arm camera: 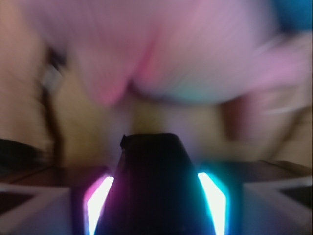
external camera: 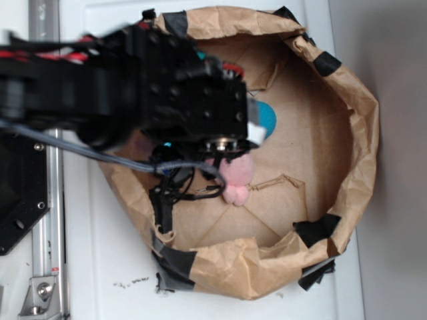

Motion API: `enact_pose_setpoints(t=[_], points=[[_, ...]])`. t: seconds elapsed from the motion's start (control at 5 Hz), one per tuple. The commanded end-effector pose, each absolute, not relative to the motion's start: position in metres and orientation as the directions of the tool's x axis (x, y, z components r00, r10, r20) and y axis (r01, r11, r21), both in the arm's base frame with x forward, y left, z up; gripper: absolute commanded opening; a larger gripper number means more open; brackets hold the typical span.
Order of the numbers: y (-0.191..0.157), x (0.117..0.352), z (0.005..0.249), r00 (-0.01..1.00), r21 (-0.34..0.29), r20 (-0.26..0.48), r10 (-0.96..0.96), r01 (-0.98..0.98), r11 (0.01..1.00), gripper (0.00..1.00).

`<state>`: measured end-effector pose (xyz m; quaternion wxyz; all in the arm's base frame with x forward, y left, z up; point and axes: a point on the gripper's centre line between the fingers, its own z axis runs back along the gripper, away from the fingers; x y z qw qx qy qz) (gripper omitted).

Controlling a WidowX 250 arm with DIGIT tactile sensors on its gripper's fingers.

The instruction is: Grab the black box.

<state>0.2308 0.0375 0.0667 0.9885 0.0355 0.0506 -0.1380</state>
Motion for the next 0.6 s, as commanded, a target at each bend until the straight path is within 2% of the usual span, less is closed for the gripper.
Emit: enact_pose_setpoints(t=[0.0,0.2,0.4], points=[[0.040,0.258,0.174,0.980,0.054,0.083,-0.180,0.176,0.983,0.00],[0.032,0.263,0.173,0.981,0.014,0.067,-0.183,0.182,0.983,0.00],[0.028,0.263,0.167,0.984,0.019,0.077,-0.161,0.160,0.987,0.00]])
